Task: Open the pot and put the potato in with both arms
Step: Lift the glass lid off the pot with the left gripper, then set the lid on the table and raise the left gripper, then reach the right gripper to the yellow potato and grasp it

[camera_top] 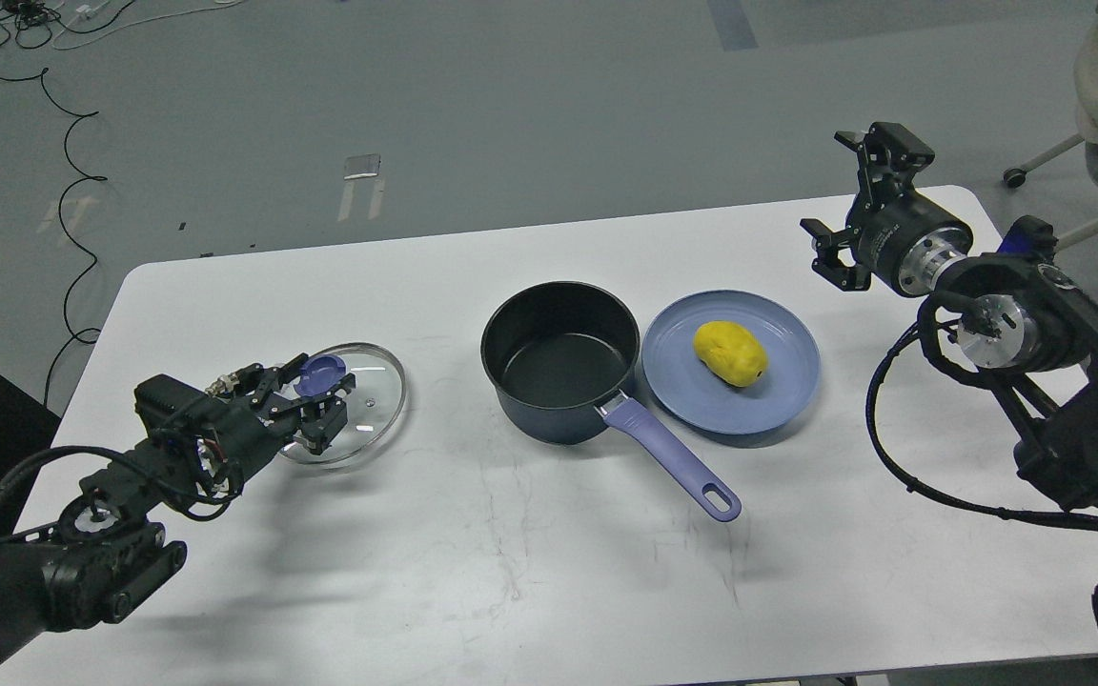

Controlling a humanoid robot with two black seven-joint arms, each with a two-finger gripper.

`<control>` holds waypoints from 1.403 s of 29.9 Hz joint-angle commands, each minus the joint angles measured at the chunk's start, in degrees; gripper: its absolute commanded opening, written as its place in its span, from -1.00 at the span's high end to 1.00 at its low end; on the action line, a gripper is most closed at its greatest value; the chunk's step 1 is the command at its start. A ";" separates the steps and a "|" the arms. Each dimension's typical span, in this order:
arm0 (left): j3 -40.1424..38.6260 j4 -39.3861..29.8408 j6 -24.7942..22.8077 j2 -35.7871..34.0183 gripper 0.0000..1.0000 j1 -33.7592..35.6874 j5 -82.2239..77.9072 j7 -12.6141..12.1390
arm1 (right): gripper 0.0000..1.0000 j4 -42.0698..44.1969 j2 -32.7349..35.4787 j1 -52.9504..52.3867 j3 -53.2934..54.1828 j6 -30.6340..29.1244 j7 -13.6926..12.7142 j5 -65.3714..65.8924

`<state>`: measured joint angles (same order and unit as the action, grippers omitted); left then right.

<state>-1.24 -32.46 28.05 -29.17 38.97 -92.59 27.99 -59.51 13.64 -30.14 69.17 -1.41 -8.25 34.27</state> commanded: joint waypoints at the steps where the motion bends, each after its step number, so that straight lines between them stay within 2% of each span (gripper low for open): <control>1: -0.08 -0.06 -0.05 -0.09 -0.85 -0.47 0.39 0.01 | -1.00 -0.17 0.15 -0.09 0.00 0.00 -0.01 0.00; 2: -0.08 -0.06 -0.05 -0.27 -0.95 -0.38 0.57 0.01 | -1.00 -0.17 0.16 -0.36 -0.08 0.00 -0.01 0.09; 10: -0.17 -0.76 -0.05 -0.36 -0.95 -0.47 6.45 0.01 | -1.00 -1.05 1.03 -2.90 -3.25 0.00 -0.01 0.61; 15: -0.69 -1.11 -0.05 -1.32 -0.95 0.84 13.11 0.01 | -1.00 -2.10 5.06 -6.15 -10.07 -0.35 -0.01 8.67; 17: -0.43 -3.47 -0.05 -2.38 -0.96 3.38 18.31 0.01 | -1.00 -3.07 7.00 -7.82 -15.53 -0.97 1.04 13.17; 18: -0.34 -6.36 -0.05 -3.34 -0.96 5.92 21.54 0.01 | -1.00 -3.60 8.06 -8.61 -18.77 -1.23 2.87 16.75; 20: -1.04 -9.27 -0.05 -4.66 -0.96 8.39 25.16 0.01 | -1.00 -4.13 9.38 -9.49 -22.04 -1.58 4.20 21.51; 22: -1.31 -13.84 -0.05 -7.81 -0.96 13.48 35.67 0.01 | -1.00 -4.74 11.66 -11.77 -28.70 -2.11 6.22 33.17; 23: -1.40 -14.47 -1.92 -8.35 -0.96 14.90 38.77 0.01 | -1.00 -5.09 12.02 -12.31 -30.21 -2.11 7.27 35.57; 25: -1.48 -14.82 -12.26 -8.44 -0.96 19.63 50.52 0.01 | -1.00 -5.36 12.72 -14.24 -35.83 -2.11 12.80 45.04; 26: -1.48 -14.82 -12.31 -8.44 -0.96 19.66 50.58 0.01 | -1.00 -5.36 12.72 -14.25 -35.85 -2.11 12.82 45.09; 27: -1.75 -14.82 -16.58 -8.44 -0.96 21.66 55.54 0.01 | -1.00 -5.10 12.81 -15.46 -38.47 -2.11 14.48 50.49; 28: -2.01 -14.82 -18.71 -8.44 -0.96 22.55 58.11 0.01 | -1.00 -4.92 12.90 -15.91 -39.71 -2.11 14.93 52.72; 29: -3.32 -14.82 -22.82 -8.27 -0.96 24.04 63.44 0.01 | -1.00 -4.57 13.33 -16.61 -41.64 -2.11 15.02 56.04; 30: -5.07 -14.82 -26.69 -8.01 -0.96 24.75 68.02 -2.83 | -1.00 -4.05 13.43 -16.88 -43.22 -2.11 15.11 56.86; 32: -7.80 -14.82 -30.49 -7.48 -0.96 24.84 72.71 -8.54 | -1.00 -3.51 13.34 -16.79 -44.81 -2.20 15.11 56.87; 33: -11.03 -14.74 -33.55 -6.87 -0.96 24.75 76.03 -13.79 | -0.98 -2.99 13.34 -16.71 -46.56 -2.20 15.11 57.39; 35: -14.91 -14.74 -35.59 -5.90 -0.96 24.14 78.08 -19.17 | -0.95 -1.50 12.90 -16.71 -48.85 -2.29 15.11 57.66; 36: -16.15 -15.00 -36.04 -5.46 -0.96 23.96 78.44 -20.59 | -0.95 -0.45 12.64 -16.53 -49.56 -2.29 15.11 57.66; 42: -16.34 -15.09 -38.59 -5.37 -0.96 22.91 78.70 -20.61 | -0.95 0.88 12.55 -15.74 -50.09 -2.29 15.11 57.66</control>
<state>-17.40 -47.53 -9.31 -34.57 62.27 -13.96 7.47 -58.88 26.23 -46.15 19.39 -3.69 6.86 91.92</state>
